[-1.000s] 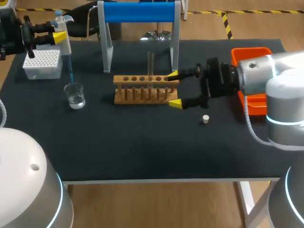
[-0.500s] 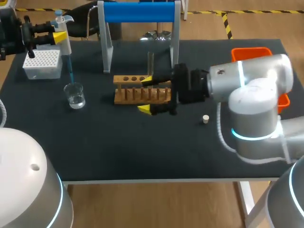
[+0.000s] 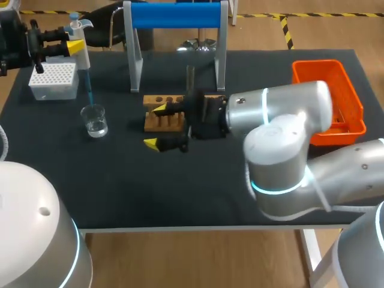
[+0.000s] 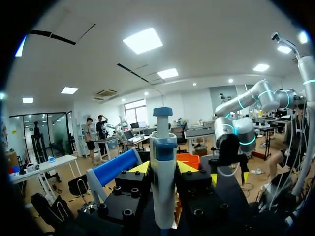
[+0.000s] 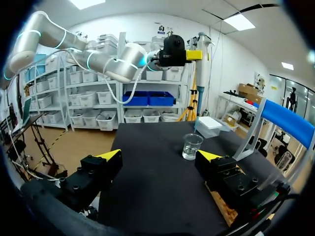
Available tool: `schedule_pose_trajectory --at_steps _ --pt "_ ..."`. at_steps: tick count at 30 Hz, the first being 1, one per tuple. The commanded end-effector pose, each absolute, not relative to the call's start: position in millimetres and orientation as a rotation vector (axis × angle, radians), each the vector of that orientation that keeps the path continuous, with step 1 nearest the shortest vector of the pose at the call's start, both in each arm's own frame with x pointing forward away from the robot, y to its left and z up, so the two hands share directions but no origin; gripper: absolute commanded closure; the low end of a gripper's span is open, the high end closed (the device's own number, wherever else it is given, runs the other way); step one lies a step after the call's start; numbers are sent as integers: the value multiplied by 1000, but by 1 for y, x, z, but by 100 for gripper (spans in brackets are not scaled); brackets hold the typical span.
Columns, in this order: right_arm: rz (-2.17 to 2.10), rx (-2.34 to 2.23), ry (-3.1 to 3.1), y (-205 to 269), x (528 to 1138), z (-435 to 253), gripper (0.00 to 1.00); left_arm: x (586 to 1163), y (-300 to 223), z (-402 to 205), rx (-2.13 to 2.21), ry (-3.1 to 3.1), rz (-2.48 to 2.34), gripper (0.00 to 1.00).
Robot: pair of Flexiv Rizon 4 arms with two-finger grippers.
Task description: Invert the test tube, pick up the pipette, mount the tip to pipette, aspirate from beaker and dispense into the tube, eject the tip, return the pipette, and cap with the stopper.
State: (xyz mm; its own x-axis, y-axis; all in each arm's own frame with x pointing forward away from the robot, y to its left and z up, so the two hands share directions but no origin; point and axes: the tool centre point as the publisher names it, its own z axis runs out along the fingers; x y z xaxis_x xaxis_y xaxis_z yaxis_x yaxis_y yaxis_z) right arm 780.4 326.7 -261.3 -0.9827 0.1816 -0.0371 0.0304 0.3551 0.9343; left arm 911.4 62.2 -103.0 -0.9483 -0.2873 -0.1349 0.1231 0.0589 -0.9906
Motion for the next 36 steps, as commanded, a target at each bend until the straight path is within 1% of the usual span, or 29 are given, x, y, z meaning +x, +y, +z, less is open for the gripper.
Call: schedule_pose_trajectory --at_steps 1,15,36 --pt "1623 273 2446 382 789 -281 0 912 63 -103 -160 2044 -1967 100" --pt "1658 304 2414 392 807 -297 0 912 63 -103 -160 2044 -1967 100" --pt "1655 301 2406 391 807 -297 0 912 63 -103 -160 2044 -1967 100"
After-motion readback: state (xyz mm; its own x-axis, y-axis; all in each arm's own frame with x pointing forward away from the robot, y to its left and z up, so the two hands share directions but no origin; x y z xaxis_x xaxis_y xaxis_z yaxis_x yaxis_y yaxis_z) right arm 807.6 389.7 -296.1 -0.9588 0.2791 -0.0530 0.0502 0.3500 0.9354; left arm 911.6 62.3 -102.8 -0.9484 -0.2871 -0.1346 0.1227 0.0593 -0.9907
